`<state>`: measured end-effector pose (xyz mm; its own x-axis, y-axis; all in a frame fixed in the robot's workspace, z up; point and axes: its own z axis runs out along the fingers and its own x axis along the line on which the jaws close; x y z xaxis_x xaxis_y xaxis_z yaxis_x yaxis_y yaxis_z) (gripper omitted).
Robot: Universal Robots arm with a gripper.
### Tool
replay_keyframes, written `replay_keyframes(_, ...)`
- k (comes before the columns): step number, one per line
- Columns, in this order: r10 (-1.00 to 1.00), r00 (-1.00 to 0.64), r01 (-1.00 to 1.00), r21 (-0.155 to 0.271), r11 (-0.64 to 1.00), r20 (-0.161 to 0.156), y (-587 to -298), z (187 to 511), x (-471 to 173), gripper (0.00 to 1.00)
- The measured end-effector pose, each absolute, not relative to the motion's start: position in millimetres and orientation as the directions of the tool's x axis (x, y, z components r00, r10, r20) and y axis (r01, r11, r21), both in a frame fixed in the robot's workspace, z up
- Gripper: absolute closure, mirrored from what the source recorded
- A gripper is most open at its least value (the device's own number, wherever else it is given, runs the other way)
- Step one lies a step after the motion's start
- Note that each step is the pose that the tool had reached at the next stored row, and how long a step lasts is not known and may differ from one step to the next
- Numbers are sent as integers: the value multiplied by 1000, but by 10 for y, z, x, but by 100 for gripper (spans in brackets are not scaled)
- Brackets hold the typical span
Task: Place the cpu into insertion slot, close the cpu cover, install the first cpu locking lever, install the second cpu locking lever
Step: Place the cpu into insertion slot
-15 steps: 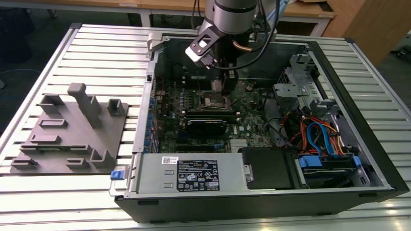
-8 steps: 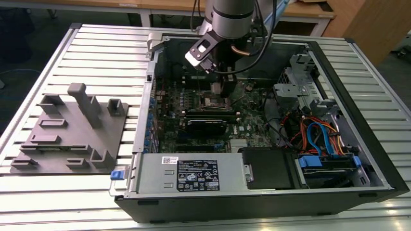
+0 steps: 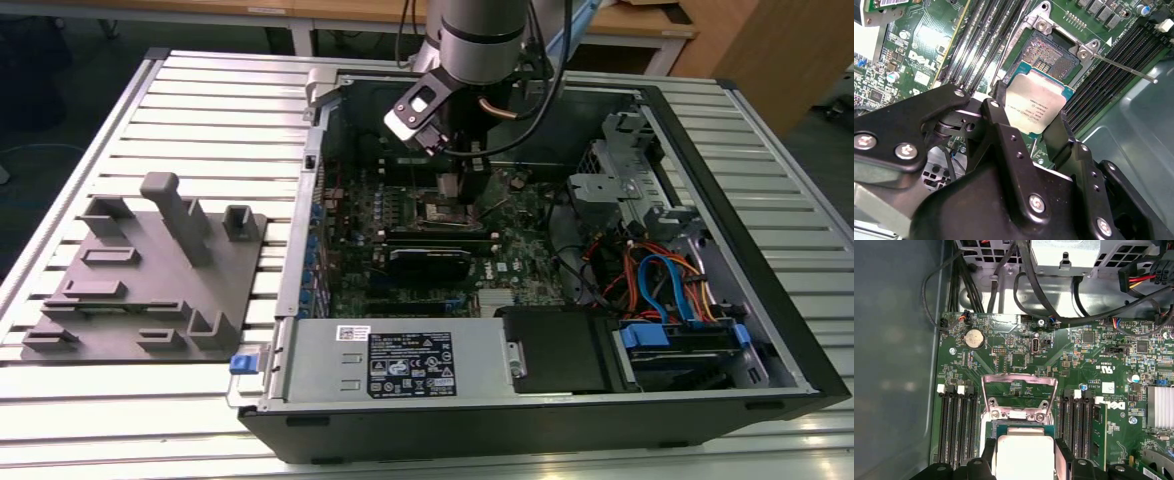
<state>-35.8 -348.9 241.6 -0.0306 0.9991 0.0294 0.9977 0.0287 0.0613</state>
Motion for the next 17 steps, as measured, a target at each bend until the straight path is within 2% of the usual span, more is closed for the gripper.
replay_keyframes(17,999,-30,998,62,29,29,-3485,2271,-359,46)
